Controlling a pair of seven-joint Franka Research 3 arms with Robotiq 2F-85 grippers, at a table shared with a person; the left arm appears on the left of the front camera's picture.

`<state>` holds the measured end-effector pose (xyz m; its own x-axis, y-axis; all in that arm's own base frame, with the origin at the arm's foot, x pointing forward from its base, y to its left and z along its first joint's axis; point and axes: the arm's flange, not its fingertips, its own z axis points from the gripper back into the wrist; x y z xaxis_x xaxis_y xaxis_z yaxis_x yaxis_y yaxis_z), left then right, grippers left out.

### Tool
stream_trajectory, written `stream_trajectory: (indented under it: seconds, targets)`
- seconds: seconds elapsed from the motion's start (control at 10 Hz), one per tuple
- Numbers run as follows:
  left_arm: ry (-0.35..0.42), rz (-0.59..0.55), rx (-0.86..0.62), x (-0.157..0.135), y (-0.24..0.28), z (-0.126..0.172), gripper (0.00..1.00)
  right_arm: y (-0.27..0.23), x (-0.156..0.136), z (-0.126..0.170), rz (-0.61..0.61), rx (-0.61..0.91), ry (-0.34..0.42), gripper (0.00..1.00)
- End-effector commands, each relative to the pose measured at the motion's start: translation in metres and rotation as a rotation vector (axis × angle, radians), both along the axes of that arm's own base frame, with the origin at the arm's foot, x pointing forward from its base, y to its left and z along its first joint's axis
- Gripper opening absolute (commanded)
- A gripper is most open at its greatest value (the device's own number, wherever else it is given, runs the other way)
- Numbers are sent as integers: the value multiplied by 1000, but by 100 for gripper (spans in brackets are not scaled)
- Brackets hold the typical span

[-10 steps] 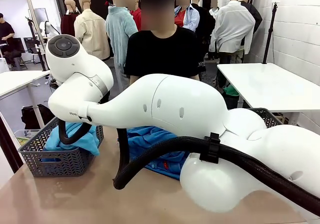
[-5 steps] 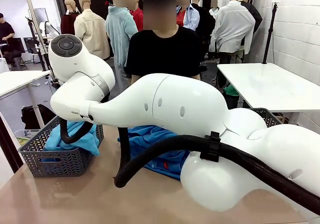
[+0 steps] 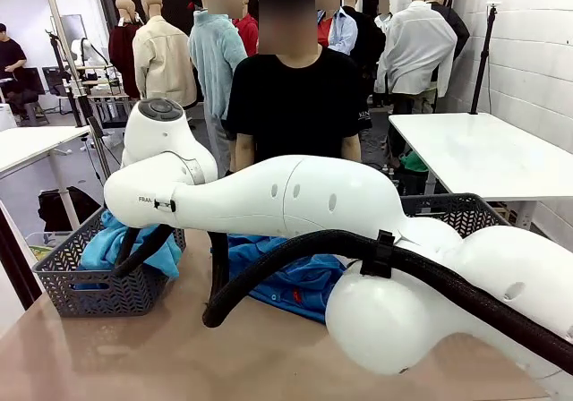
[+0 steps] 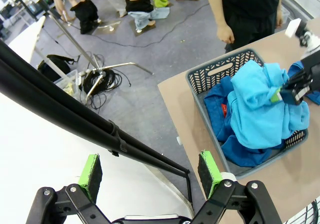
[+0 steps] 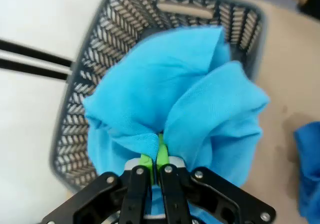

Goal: Sort the tops and bottoms.
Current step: Sort the clothes according to human instructions.

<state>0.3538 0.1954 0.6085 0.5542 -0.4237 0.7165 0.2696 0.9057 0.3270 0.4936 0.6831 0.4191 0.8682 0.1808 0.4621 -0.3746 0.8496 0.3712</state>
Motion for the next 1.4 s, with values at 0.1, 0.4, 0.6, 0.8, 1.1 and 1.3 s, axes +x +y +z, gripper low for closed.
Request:
stream_trajectory:
  seconds: [0.1, 0.4, 0.6, 0.8, 1.1, 1.3]
  targets:
    - [16, 0, 8, 0, 1, 2, 100, 134, 114, -4, 23, -147, 141, 0]
    - [16, 0, 8, 0, 1, 2, 100, 167, 135, -51, 53, -278, 209, 0]
    - [16, 0, 8, 0, 1, 2, 100, 171, 132, -47, 80, -261, 177, 0]
    - [16, 0, 8, 0, 1, 2, 100, 172, 121, -27, 140, -181, 110, 0]
    - [16, 0, 8, 0, 1, 2, 100, 176, 105, -1, 186, -105, 33, 3]
    - [16, 0, 8, 0, 1, 2, 100, 177, 95, 16, 220, -96, -22, 42]
